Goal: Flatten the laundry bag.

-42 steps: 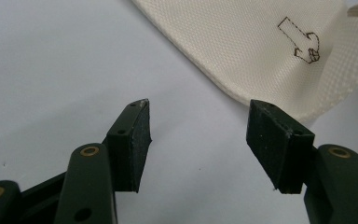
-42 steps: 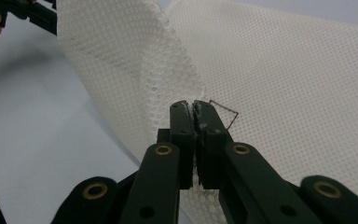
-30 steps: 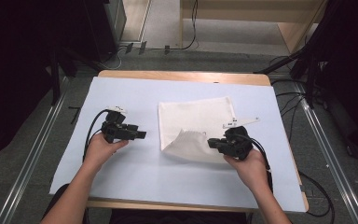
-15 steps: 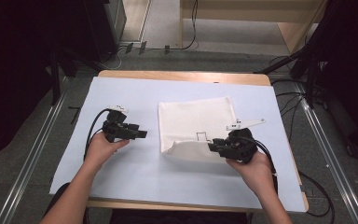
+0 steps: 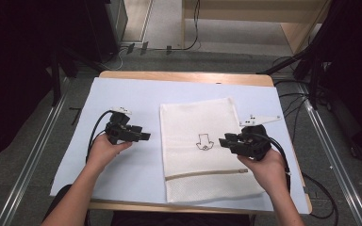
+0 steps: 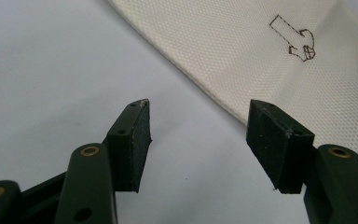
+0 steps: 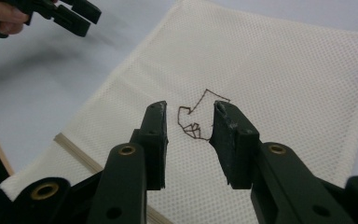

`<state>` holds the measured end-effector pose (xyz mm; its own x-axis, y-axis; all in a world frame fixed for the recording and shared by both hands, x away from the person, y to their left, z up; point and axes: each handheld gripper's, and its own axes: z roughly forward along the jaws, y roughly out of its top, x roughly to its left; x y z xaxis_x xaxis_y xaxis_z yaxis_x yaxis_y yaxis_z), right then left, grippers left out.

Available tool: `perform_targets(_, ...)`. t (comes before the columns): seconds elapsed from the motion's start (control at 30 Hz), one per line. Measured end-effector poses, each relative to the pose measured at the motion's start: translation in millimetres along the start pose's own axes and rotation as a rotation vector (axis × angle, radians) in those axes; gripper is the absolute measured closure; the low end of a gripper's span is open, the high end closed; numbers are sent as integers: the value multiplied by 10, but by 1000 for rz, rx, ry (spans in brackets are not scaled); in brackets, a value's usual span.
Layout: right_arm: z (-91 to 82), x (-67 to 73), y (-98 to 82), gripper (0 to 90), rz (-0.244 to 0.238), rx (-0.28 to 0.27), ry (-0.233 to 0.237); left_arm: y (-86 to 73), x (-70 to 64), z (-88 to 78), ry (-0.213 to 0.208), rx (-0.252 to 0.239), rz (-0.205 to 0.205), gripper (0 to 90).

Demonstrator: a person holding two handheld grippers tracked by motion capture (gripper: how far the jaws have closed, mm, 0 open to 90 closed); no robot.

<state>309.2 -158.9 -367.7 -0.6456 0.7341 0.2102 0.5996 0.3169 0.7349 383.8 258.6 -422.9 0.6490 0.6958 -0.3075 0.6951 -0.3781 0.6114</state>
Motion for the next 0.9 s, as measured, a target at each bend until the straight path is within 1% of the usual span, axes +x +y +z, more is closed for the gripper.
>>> perform_targets(0.03, 20, -31, -10, 671, 4, 6, -3, 2, -11, 7, 0, 0, -3, 408)
perform_targets(0.1, 58, -84, -29, 670, 6, 3, -12, 7, -20, 17, 0, 5, 6, 408)
perform_targets(0.13, 77, -113, -38, 672, 12, 10, -15, 8, -28, 24, -2, 3, 4, 408)
perform_targets(0.27, 179, -236, -72, 672, 30, 5, -22, 16, -69, 53, -5, 12, 14, 408)
perform_targets(0.33, 236, -304, -88, 672, 29, 6, -35, 19, -85, 61, -5, 16, 18, 407)
perform_targets(0.37, 254, -331, -96, 672, 31, 8, -34, 23, -94, 71, -8, 14, 18, 407)
perform_targets(0.4, 293, -390, -109, 671, 37, 10, -44, 25, -99, 76, -8, 16, 18, 406)
perform_targets(0.5, 355, -494, -131, 661, 42, 18, -65, 32, -128, 105, -10, 13, 15, 405)
perform_targets(0.53, 378, -547, -142, 660, 48, 19, -66, 35, -138, 111, -10, 16, 20, 405)
perform_targets(0.57, 387, -577, -150, 659, 50, 18, -66, 37, -151, 119, -11, 19, 27, 405)
perform_targets(0.6, 395, -612, -165, 657, 55, 19, -77, 39, -167, 128, -12, 20, 31, 404)
perform_targets(0.7, 398, -697, -218, 651, 82, 26, -94, 43, -200, 153, -13, 27, 41, 404)
perform_targets(0.83, 397, -778, -293, 628, 86, 30, -125, 48, -241, 185, -15, 31, 43, 404)
perform_targets(0.9, 393, -813, -331, 625, 97, 32, -138, 51, -262, 198, -14, 31, 47, 404)
